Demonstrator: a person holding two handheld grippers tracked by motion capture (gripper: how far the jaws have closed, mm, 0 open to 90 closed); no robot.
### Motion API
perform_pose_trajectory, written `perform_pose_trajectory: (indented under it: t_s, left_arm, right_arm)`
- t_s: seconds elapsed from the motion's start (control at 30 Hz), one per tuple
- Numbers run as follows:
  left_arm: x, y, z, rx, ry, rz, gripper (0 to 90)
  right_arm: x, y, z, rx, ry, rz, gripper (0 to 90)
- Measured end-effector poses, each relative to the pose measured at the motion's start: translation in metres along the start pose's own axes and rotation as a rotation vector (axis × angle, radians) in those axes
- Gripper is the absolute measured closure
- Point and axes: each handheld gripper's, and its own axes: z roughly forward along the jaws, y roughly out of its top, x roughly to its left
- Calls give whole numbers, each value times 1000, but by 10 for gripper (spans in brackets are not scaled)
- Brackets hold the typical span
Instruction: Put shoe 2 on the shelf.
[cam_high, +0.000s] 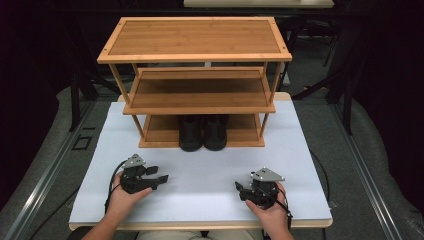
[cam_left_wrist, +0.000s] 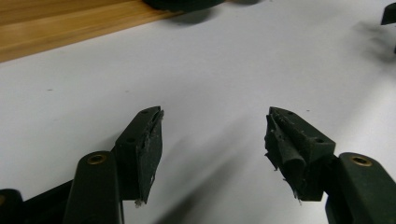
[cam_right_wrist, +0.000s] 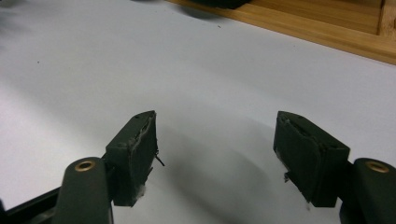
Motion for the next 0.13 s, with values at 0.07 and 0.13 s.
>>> perform_pose_trajectory:
  t_s: [0.07, 0.13]
  left_arm:
    - [-3, 0, 3, 11, 4, 16, 367]
    - [-4, 0, 4, 11, 2, 19, 367]
  right_arm:
    - [0, 0, 0, 3, -7, 1, 298]
    - [0, 0, 0, 3, -8, 2, 298]
